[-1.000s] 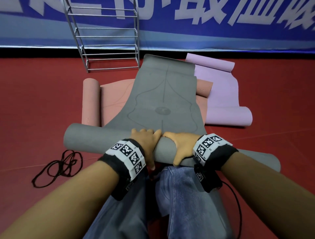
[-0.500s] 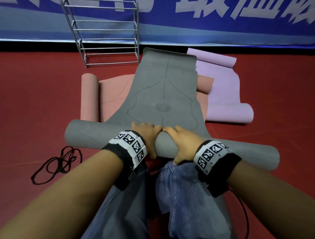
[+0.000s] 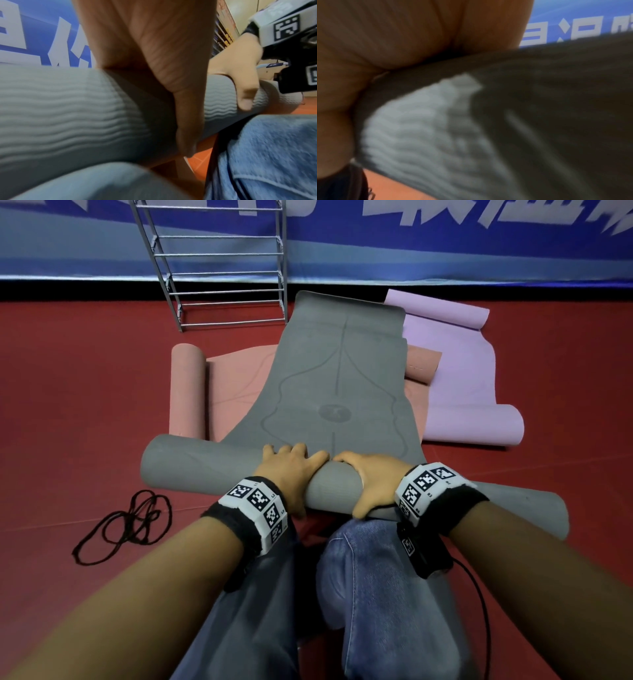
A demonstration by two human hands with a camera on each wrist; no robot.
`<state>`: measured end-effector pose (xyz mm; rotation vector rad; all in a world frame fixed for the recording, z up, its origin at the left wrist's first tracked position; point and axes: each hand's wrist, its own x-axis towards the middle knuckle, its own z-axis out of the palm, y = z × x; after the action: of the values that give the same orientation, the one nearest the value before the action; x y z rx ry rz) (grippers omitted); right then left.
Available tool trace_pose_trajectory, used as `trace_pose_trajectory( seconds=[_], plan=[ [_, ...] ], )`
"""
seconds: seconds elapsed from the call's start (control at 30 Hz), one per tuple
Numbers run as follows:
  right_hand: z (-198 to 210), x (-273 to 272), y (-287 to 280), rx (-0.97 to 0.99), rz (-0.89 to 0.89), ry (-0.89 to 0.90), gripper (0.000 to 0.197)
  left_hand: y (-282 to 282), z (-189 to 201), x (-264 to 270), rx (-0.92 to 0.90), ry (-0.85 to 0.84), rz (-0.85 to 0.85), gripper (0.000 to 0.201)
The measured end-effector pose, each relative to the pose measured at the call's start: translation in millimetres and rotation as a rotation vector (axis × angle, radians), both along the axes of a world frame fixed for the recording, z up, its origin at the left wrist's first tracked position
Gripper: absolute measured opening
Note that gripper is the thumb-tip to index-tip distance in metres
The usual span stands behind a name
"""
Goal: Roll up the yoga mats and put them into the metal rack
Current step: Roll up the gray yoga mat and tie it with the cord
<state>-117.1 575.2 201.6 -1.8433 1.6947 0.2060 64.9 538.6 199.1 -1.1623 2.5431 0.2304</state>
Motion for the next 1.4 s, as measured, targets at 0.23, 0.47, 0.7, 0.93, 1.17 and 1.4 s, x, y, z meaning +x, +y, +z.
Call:
trace_pose_trajectory(
  seconds=[0.23, 0.47, 0.7, 0.93, 1.17, 1.4],
  plan=[
    [3, 1, 7, -0.038, 0.000, 0.063, 0.115, -13, 1, -6, 0.077, -0.002, 0.009, 0.080],
    [6, 4, 9, -0.114, -0.004, 0.111, 0.088, -18, 7, -4, 0.134, -0.019, 0.029, 0.070],
    [25, 35, -2, -0.144, 0.031, 0.010, 0.081, -30, 32, 32, 0.178, -0.057, 0.099, 0.056],
    [34, 82, -16, -0.149, 0.207, 0.018, 0.081, -27, 37, 85, 0.224, -0.102, 0.141, 0.046],
    [20, 73, -19, -0.108, 0.166, 0.043, 0.086, -20, 24, 72, 0.243, -0.031, 0.175, 0.072],
    [22, 56, -27, -0.092, 0.106, -0.025, 0.076, -12, 25, 57, -0.017, 0.005, 0.080, 0.098]
  ],
)
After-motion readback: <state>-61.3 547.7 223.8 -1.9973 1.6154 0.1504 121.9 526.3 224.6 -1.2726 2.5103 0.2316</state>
